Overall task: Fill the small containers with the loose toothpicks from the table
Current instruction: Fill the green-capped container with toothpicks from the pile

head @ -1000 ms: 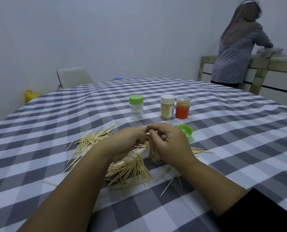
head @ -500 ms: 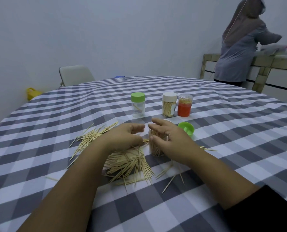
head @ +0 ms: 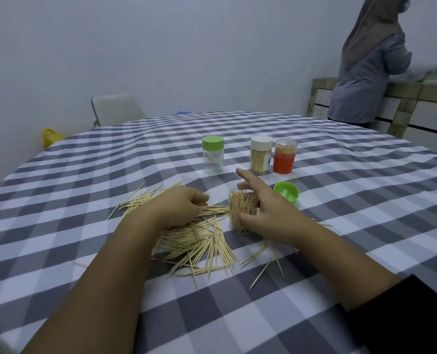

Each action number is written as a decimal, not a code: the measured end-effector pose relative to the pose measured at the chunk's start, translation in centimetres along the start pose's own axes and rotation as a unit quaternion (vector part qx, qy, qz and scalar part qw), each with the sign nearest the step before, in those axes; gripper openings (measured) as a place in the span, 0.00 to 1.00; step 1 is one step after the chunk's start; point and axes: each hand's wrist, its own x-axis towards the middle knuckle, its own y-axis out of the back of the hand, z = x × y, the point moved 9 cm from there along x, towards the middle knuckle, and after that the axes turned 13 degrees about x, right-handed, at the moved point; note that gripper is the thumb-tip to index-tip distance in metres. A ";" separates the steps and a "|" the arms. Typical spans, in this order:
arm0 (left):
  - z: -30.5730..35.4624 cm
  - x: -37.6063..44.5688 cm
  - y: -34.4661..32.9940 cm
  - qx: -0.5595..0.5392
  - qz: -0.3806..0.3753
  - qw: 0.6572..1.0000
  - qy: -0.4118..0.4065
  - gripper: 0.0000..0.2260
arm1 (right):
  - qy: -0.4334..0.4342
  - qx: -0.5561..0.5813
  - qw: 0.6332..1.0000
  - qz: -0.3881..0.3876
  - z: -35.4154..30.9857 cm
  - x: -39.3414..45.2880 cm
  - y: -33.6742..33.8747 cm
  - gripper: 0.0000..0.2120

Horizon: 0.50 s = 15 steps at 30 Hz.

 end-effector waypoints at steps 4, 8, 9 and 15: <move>0.1 -0.1 -0.1 -0.016 -0.021 1.000 -0.016 0.24 | -0.007 -0.016 1.000 0.002 0.2 0.1 0.1 0.39; 0.4 -0.5 0.4 0.018 0.007 1.000 -0.010 0.24 | -0.009 -0.018 1.000 0.001 0.2 0.1 0.2 0.39; 0.2 -0.5 0.5 0.032 0.010 0.999 -0.005 0.24 | -0.010 -0.018 1.000 0.001 0.2 0.1 0.2 0.39; -0.5 -0.8 -0.3 0.089 -0.038 0.995 0.001 0.28 | -0.012 -0.020 1.000 -0.002 0.4 0.1 0.2 0.39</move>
